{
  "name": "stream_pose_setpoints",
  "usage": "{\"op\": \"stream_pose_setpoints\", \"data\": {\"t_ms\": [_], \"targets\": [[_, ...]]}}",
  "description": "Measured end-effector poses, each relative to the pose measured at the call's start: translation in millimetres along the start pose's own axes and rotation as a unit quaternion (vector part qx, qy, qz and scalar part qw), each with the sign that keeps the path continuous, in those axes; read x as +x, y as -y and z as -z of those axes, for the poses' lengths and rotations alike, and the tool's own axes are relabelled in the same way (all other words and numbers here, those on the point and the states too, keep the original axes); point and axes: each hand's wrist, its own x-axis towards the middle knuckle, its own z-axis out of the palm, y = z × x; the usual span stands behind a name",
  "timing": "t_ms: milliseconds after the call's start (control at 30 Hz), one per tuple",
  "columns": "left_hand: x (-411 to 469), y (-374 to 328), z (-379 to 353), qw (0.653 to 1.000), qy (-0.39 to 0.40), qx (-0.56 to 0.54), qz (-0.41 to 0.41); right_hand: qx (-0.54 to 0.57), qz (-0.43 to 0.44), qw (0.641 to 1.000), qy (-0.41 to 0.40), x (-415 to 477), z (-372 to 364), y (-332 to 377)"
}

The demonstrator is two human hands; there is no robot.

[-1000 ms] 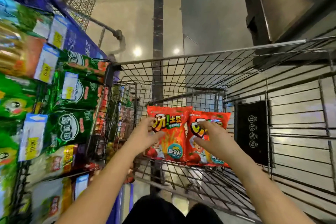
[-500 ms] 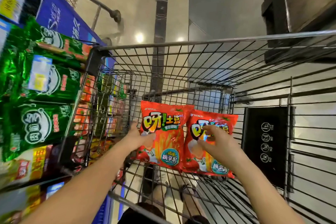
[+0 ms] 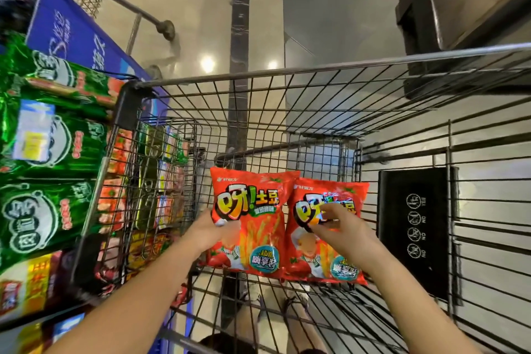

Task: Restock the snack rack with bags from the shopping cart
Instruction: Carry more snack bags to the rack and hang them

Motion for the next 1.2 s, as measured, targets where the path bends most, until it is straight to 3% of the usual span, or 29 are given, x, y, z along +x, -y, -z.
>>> {"op": "stream_pose_setpoints", "data": {"t_ms": [200,433,600,767,1200], "targets": [[-11,0,6,1.000,-0.020,0.009,-0.008,0.019,-0.084,0.995,-0.053,-1,18,-30],[-11,6,11,0.999,0.008,0.006,-0.041,0.078,-0.149,0.983,-0.075,13,3,-61],[-10,11,20,0.998,0.036,-0.021,-0.036,0.118,-0.193,0.973,-0.049,33,-20,-76],[-8,9,19,0.998,0.045,-0.010,-0.053,0.154,-0.189,0.970,-0.019,57,-35,-104],[-20,-4,25,0.995,0.034,-0.053,-0.076,0.297,-0.175,0.938,0.044,35,-22,-89]]}}
